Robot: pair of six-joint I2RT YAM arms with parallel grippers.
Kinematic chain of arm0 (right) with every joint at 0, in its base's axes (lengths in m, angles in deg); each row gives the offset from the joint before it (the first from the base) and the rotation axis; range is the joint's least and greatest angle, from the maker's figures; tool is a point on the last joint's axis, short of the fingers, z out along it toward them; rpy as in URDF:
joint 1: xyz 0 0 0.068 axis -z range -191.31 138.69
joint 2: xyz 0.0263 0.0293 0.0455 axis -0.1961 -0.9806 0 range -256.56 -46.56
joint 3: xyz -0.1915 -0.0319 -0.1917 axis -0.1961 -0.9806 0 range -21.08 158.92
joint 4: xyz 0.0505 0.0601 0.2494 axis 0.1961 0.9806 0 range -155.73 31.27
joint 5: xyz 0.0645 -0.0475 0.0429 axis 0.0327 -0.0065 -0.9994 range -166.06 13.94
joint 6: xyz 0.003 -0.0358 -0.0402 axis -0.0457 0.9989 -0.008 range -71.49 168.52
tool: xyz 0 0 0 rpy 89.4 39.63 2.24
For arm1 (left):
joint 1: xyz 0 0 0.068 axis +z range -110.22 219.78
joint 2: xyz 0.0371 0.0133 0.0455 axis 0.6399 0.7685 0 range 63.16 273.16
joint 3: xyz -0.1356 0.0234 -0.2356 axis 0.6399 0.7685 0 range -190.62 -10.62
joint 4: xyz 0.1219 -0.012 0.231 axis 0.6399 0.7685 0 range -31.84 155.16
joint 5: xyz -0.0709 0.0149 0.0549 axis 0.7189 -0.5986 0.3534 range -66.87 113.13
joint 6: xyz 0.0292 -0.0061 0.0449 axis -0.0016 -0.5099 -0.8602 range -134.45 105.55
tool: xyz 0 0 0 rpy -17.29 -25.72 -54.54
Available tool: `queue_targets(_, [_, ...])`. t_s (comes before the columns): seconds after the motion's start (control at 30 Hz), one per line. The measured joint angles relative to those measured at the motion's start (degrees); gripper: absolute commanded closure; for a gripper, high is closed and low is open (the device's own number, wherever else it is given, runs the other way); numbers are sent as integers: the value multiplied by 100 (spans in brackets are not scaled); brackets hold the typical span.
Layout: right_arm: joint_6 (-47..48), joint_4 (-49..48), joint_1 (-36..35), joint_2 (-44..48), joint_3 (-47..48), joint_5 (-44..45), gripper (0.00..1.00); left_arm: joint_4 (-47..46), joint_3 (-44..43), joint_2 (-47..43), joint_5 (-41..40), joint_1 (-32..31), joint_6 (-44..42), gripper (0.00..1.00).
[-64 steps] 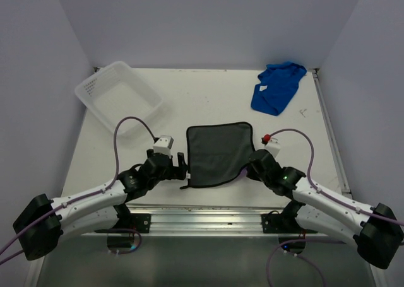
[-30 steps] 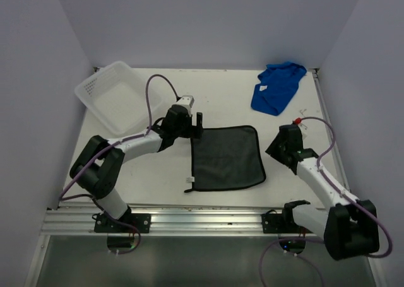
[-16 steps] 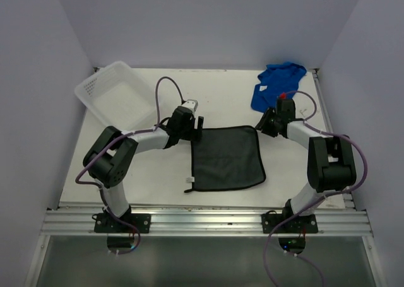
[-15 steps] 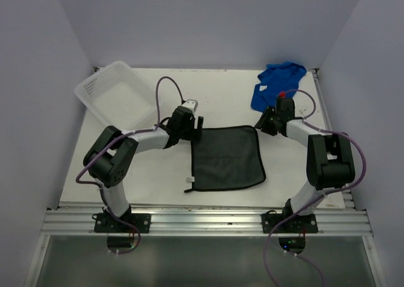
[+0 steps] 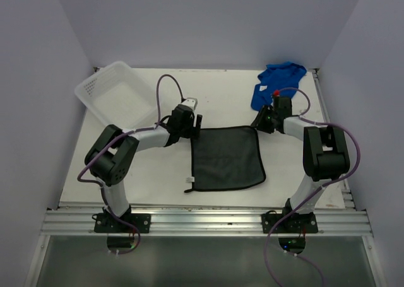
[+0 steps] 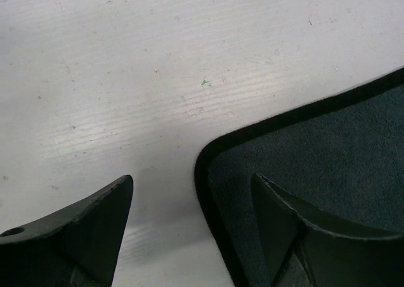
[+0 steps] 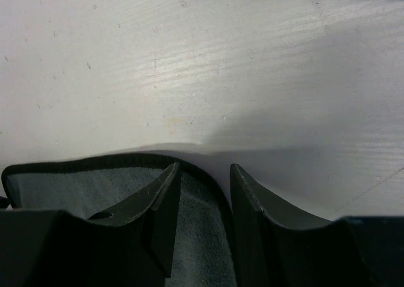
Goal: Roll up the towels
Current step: Fold the towel
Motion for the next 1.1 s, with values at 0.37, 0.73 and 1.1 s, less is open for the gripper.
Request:
queue_targets(0.37, [61, -24, 0, 0, -31, -136, 59, -94, -70, 238, 28, 155, -42, 40])
queue_targets(0.73, [260, -39, -11, 9, -90, -146, 59, -131, -85, 267, 306, 157, -42, 64])
queue_targets(1.1, [584, 79, -243, 17, -26, 160, 62, -103, -118, 306, 387, 107, -107, 88])
